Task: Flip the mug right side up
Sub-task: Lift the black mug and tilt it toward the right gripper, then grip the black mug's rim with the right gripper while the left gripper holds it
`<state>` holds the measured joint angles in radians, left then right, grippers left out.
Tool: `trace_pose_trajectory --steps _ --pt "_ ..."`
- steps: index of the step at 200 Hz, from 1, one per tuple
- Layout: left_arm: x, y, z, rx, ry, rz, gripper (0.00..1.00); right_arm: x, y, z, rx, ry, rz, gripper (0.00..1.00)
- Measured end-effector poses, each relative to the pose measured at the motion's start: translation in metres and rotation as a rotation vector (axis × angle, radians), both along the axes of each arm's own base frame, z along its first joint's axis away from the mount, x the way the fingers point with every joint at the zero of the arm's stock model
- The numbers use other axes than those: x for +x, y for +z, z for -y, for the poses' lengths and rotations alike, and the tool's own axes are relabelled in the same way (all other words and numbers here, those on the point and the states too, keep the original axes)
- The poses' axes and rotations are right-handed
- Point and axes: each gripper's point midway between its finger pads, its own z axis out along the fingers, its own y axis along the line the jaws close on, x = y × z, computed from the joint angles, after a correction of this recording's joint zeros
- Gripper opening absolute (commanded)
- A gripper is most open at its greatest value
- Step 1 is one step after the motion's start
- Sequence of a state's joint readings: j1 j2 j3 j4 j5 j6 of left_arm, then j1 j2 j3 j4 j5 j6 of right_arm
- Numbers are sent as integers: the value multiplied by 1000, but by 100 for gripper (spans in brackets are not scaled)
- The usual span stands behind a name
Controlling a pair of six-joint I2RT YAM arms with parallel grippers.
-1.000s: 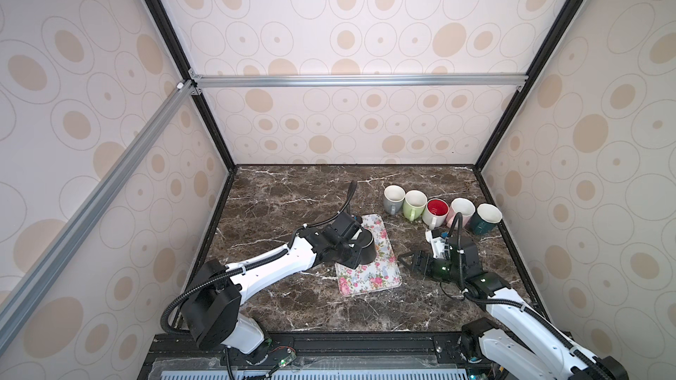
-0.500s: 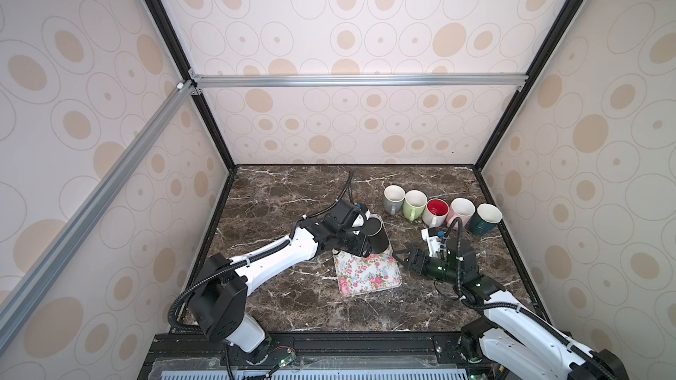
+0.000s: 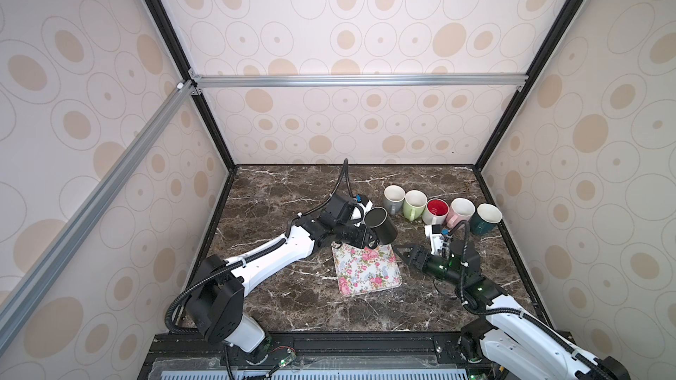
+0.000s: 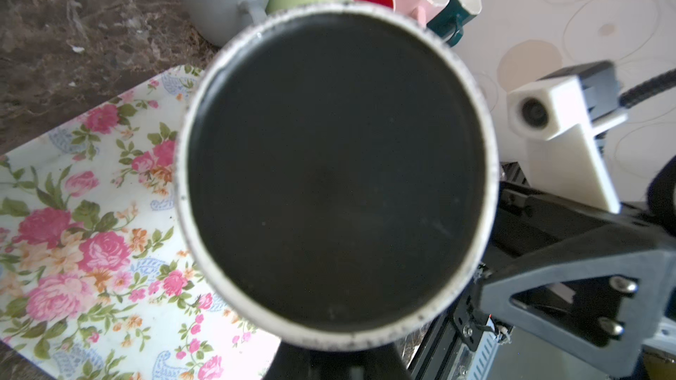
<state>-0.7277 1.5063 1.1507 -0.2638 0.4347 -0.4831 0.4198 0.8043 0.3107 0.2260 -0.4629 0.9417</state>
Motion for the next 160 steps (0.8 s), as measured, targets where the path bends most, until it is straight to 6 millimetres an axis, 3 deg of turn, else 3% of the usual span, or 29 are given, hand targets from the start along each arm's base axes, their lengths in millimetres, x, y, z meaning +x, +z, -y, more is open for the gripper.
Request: trace_pose_trajectory --steps 71,160 --pt "9 38 9 -157 -2 38 0 8 8 -5 34 -16 21 88" --pt "5 69 25 -314 -52 25 0 23 42 -20 145 -22 162 80"
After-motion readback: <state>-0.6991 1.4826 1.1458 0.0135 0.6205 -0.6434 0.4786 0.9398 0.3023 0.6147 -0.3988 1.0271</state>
